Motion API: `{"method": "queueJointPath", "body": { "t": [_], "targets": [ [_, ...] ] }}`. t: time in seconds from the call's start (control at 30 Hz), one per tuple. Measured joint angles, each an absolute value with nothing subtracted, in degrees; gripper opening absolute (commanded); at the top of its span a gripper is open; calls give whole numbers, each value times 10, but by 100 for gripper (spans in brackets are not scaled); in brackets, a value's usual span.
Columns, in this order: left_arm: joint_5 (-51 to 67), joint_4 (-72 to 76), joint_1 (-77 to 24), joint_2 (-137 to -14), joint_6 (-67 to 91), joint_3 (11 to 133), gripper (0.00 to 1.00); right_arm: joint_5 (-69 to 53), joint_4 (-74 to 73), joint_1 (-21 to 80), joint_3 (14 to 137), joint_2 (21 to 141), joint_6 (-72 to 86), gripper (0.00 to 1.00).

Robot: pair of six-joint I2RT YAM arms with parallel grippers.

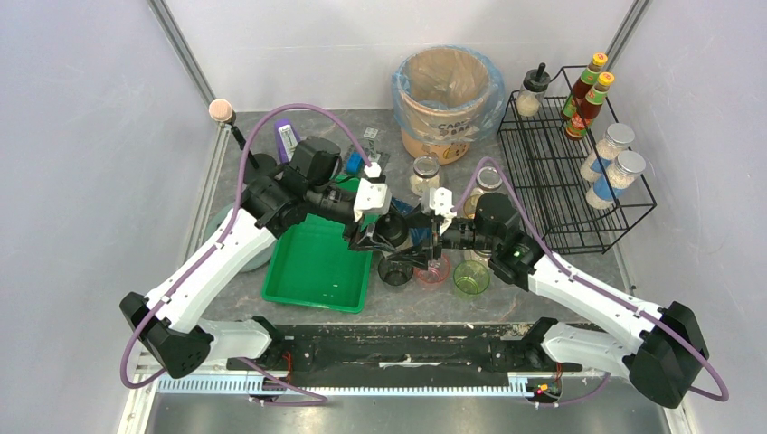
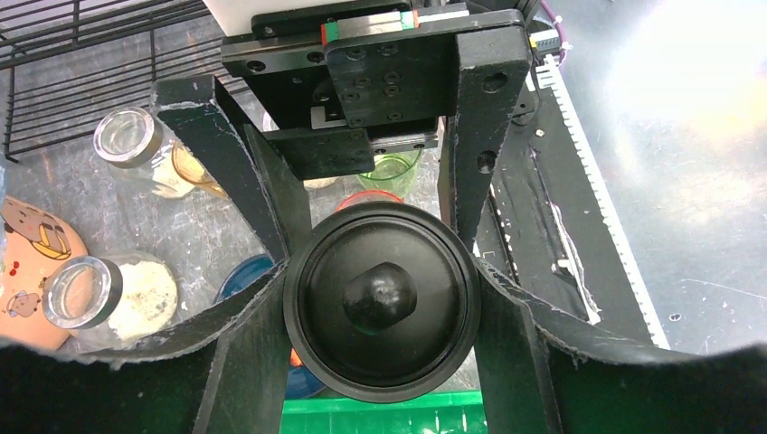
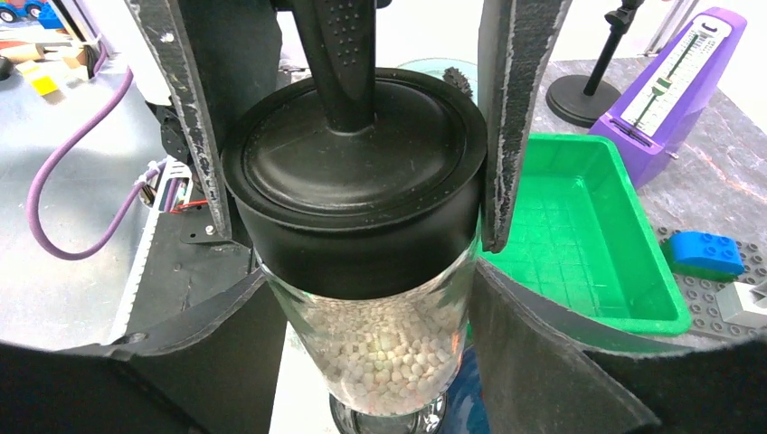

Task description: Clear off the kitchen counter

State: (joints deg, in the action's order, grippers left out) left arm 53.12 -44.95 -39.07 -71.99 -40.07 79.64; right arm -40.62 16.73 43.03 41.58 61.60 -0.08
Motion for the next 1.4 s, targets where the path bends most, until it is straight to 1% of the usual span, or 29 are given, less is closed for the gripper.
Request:
{"method": "queueJointPath", "body": {
  "t": [0.03, 0.1, 0.13, 0.17, 0.23, 0.4, 0.57, 0.67, 0.8, 0.93, 1.07, 1.2, 1.4],
  "targets": [
    [531, -451, -390, -720, -401, 797, 7, -404, 168, 431, 416, 616, 1, 40],
    [530, -452, -391, -720, -401, 798, 15, -403, 168, 431, 416, 616, 1, 26],
    [529, -452, -390, -720, -401, 798, 21, -402, 168, 432, 416, 616, 1, 19],
    [528, -453, -391, -720, -401, 798, 30, -402, 167, 432, 416, 616, 1, 13],
    [525, -453, -391, -719, -401, 798, 43, -401, 166, 432, 416, 616, 1, 1],
    [501, -455, -393, -709, -400, 798, 67, -388, 169, 434, 413, 611, -3, 0],
    [453, -450, -397, -688, -392, 797, 83, -370, 167, 431, 407, 594, -5, 0],
    [420, -429, -395, -660, -387, 784, 90, -359, 148, 418, 399, 590, -2, 0],
    [388, -376, -394, -608, -366, 746, 93, -344, 123, 404, 391, 590, 3, 0],
    [341, -325, -394, -572, -335, 715, 94, -336, 122, 390, 387, 590, 12, 0],
    [253, -264, -394, -542, -295, 680, 95, -317, 147, 357, 366, 578, 32, 0],
    [135, -186, -394, -491, -239, 605, 95, -276, 176, 312, 344, 559, 48, 0],
    [21, -112, -394, -429, -154, 493, 95, -186, 248, 238, 322, 535, 58, 0]
  ]
}}
